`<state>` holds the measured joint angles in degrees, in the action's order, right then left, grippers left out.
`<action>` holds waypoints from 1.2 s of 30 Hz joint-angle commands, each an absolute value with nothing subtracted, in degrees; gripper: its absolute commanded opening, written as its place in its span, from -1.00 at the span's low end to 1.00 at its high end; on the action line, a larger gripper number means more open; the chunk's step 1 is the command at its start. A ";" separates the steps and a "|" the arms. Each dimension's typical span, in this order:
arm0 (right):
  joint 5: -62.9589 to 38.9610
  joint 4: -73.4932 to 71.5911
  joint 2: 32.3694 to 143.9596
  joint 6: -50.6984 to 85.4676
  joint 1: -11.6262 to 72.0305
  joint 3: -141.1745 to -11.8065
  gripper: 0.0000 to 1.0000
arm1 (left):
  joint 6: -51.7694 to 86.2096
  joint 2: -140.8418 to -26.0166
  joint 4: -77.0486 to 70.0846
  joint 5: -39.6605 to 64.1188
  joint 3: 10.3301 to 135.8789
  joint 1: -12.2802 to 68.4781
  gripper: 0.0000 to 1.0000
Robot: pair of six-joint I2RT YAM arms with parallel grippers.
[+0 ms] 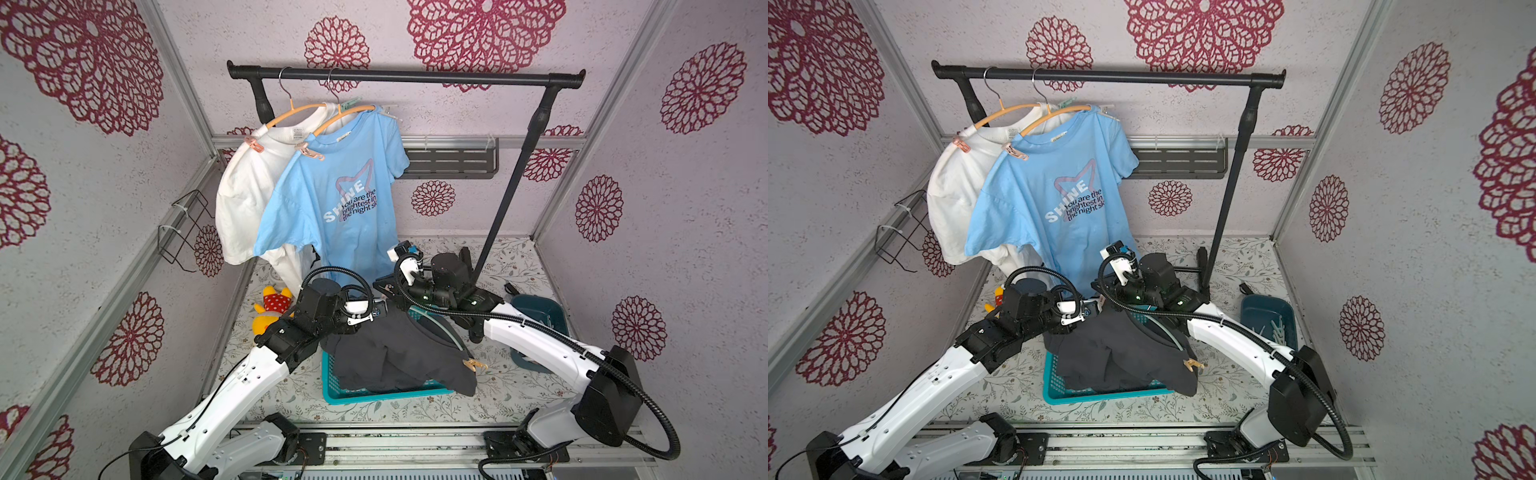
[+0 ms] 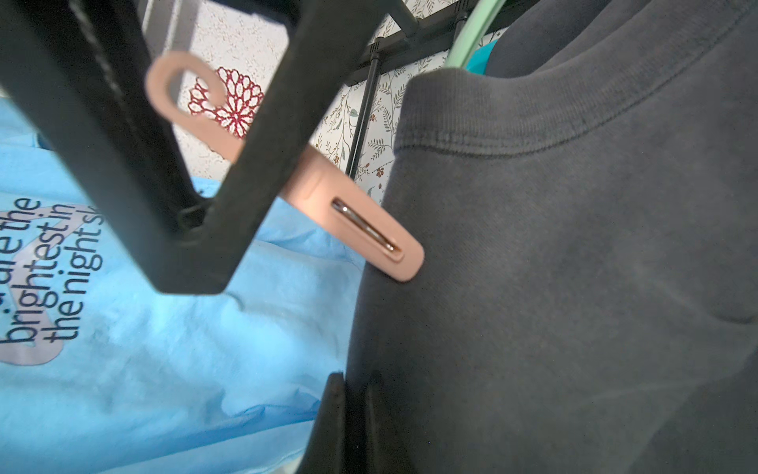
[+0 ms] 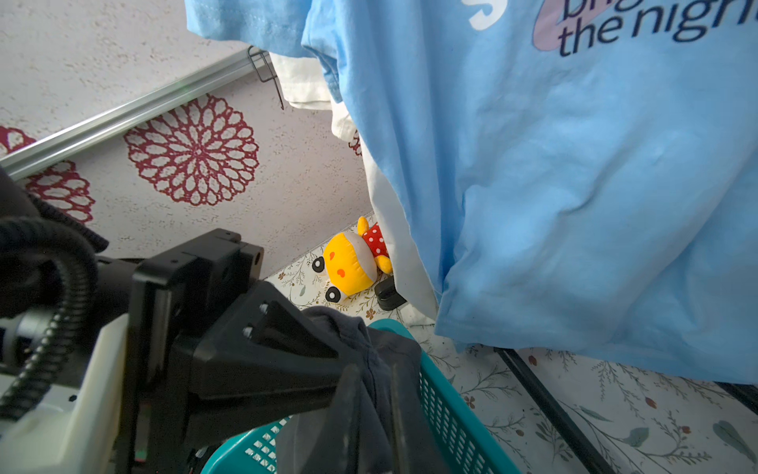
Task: Use clothespins to secure the t-shirt on both sides of the hanger
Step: Clamp the T-shirt on the hanger.
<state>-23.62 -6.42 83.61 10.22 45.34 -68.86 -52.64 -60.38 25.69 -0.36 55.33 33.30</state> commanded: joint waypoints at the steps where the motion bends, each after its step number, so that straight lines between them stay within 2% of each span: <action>1: -23.91 2.75 83.58 6.07 47.35 -65.77 -1.00 | -49.55 -58.60 11.98 1.93 59.59 32.70 -1.00; 7: -21.04 3.23 82.90 2.47 49.57 -65.86 -1.00 | -47.92 -59.76 14.37 4.40 60.67 32.70 -1.00; 18: -24.28 -1.12 87.10 6.32 49.75 -68.14 -1.00 | -48.85 -58.76 13.97 5.99 60.05 32.78 -1.00; 28: -16.06 -2.19 84.32 6.50 49.57 -67.59 -1.00 | -50.68 -58.24 12.30 4.52 58.03 32.78 -1.00; 31: -13.96 -2.96 83.03 6.79 49.56 -67.24 -0.77 | -51.15 -57.75 11.51 4.06 57.32 32.78 -1.00; 36: -12.39 -3.26 81.00 7.08 49.57 -67.40 -0.52 | -52.62 -58.31 12.69 3.19 57.22 32.78 -1.00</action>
<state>-14.85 -7.44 82.61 5.63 49.01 -68.75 -53.28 -60.62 24.12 2.28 55.86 32.84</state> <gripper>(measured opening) 0.238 0.079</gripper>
